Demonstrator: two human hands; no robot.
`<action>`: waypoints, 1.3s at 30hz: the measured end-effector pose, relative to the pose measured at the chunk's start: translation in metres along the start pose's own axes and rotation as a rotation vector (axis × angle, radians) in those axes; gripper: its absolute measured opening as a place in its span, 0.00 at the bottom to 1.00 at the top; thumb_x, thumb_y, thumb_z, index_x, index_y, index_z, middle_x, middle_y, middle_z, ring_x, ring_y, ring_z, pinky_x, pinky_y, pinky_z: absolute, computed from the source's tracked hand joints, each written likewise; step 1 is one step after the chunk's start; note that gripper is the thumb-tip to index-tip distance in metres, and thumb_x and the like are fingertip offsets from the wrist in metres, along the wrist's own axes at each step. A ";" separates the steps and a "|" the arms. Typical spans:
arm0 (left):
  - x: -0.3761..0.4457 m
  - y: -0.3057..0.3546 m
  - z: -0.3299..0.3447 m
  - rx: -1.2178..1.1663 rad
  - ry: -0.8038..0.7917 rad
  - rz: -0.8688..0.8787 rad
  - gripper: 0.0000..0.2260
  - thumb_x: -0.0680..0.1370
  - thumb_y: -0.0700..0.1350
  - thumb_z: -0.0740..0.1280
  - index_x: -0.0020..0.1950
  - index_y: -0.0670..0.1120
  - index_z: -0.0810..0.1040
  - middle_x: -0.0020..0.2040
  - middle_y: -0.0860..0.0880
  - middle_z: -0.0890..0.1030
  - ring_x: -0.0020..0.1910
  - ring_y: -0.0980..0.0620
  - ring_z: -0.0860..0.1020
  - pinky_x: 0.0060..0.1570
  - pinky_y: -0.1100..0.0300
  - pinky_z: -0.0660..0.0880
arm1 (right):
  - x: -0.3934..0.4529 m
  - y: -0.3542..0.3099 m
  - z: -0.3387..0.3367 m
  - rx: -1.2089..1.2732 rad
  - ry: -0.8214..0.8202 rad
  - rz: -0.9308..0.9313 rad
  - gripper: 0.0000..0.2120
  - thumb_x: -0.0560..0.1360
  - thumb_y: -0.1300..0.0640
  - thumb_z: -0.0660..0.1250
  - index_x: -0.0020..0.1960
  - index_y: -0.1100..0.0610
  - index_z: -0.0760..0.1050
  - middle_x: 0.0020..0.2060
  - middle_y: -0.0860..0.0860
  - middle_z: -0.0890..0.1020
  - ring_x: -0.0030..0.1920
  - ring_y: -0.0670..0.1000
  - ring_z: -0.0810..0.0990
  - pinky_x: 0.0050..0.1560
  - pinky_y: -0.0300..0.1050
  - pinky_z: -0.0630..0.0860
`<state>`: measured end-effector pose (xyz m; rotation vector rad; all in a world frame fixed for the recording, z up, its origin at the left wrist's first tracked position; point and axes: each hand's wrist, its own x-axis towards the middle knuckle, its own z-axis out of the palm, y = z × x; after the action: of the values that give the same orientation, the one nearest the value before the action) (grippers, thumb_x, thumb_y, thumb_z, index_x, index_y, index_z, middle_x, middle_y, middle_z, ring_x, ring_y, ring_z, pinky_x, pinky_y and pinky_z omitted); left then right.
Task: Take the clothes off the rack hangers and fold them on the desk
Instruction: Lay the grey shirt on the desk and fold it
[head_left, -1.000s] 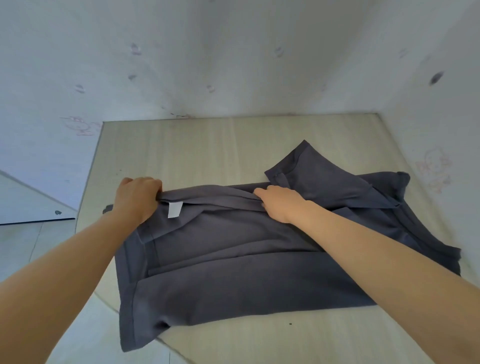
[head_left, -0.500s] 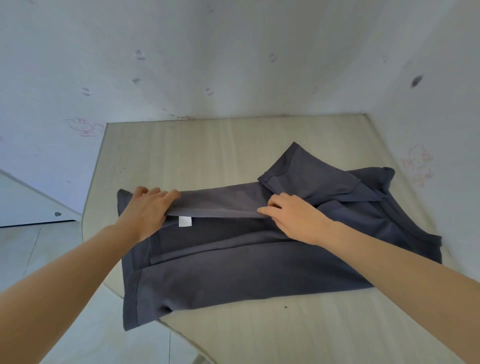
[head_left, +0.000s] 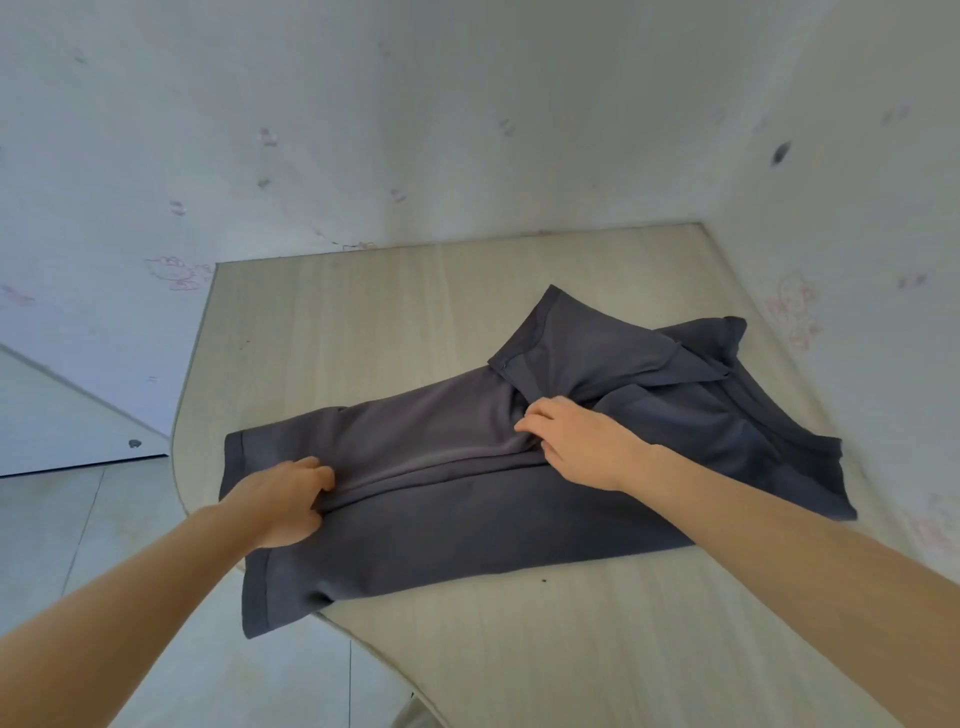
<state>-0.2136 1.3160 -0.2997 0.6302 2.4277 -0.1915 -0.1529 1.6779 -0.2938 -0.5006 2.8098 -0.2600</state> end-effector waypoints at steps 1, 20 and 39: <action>0.004 0.005 -0.003 -0.026 0.032 -0.001 0.15 0.77 0.43 0.60 0.64 0.52 0.74 0.54 0.55 0.70 0.54 0.51 0.74 0.51 0.57 0.74 | -0.006 0.007 -0.005 0.012 0.034 0.031 0.18 0.80 0.59 0.56 0.70 0.54 0.67 0.65 0.49 0.68 0.64 0.51 0.67 0.57 0.48 0.74; 0.162 0.204 -0.072 -1.809 0.042 -0.171 0.13 0.75 0.40 0.72 0.59 0.42 0.76 0.56 0.44 0.82 0.54 0.46 0.81 0.57 0.51 0.78 | 0.008 0.203 -0.035 0.349 0.040 0.839 0.26 0.79 0.50 0.61 0.73 0.61 0.63 0.67 0.61 0.71 0.66 0.62 0.70 0.66 0.54 0.68; 0.113 0.222 -0.075 -1.167 0.119 0.445 0.08 0.80 0.39 0.64 0.55 0.51 0.73 0.51 0.51 0.83 0.51 0.52 0.82 0.56 0.51 0.79 | -0.078 0.192 -0.051 0.711 -0.010 0.783 0.06 0.75 0.61 0.69 0.51 0.54 0.82 0.46 0.47 0.82 0.49 0.47 0.79 0.57 0.40 0.73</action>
<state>-0.2249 1.5759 -0.3048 0.5712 1.9495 1.3516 -0.1573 1.8904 -0.2699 0.7194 2.4173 -0.9838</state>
